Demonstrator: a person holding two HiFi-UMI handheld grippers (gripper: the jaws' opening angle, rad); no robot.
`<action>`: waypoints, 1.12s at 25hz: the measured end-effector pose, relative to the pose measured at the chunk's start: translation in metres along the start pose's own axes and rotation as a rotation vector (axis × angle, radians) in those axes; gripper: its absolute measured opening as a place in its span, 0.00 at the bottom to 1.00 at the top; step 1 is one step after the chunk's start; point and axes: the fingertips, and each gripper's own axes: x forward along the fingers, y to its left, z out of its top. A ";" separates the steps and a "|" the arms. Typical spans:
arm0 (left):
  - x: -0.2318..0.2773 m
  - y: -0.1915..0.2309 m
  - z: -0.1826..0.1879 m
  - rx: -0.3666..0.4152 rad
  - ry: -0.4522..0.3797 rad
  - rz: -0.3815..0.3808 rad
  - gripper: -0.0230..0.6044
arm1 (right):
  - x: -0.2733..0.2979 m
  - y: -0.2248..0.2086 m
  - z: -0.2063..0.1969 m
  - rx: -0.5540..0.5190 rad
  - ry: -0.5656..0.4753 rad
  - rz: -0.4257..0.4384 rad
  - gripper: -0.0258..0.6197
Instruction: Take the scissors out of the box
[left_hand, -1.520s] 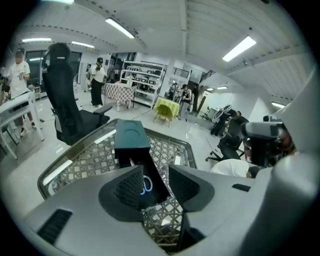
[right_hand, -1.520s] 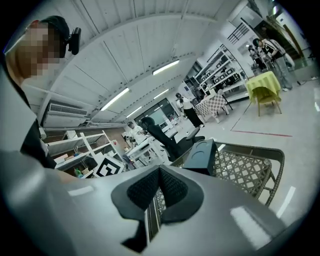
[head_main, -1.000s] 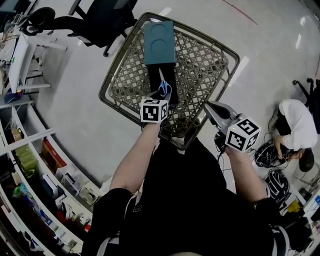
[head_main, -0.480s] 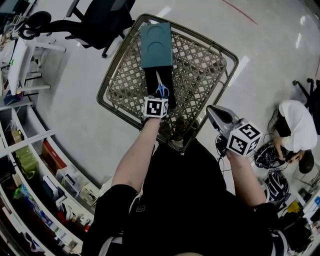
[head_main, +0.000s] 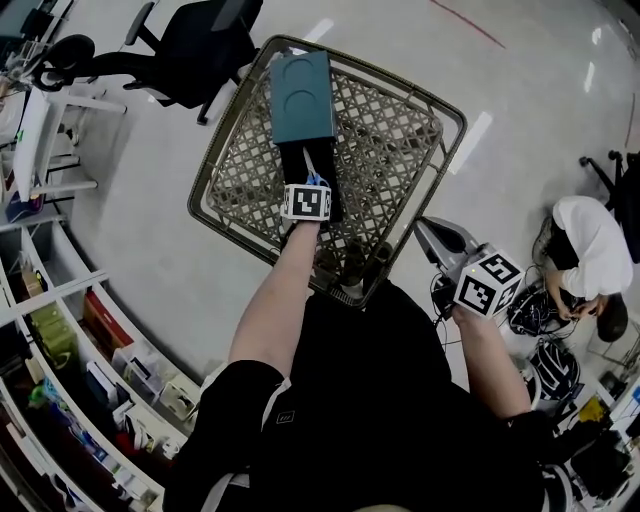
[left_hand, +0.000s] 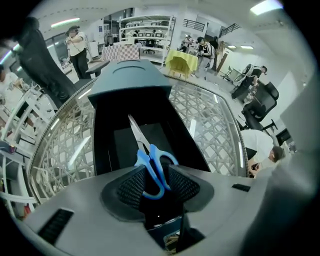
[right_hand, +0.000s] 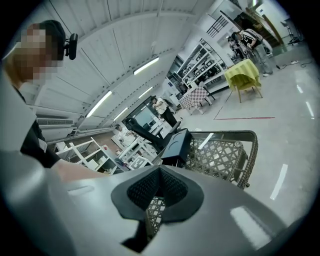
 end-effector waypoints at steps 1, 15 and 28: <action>0.002 0.002 0.001 0.007 0.008 0.018 0.27 | -0.001 0.000 0.000 0.001 -0.001 -0.002 0.06; 0.004 -0.008 -0.006 0.147 0.068 0.018 0.18 | -0.010 -0.004 -0.008 0.023 0.002 -0.008 0.06; -0.050 0.000 0.001 0.130 -0.071 0.040 0.18 | 0.004 0.019 0.007 -0.031 0.016 0.045 0.06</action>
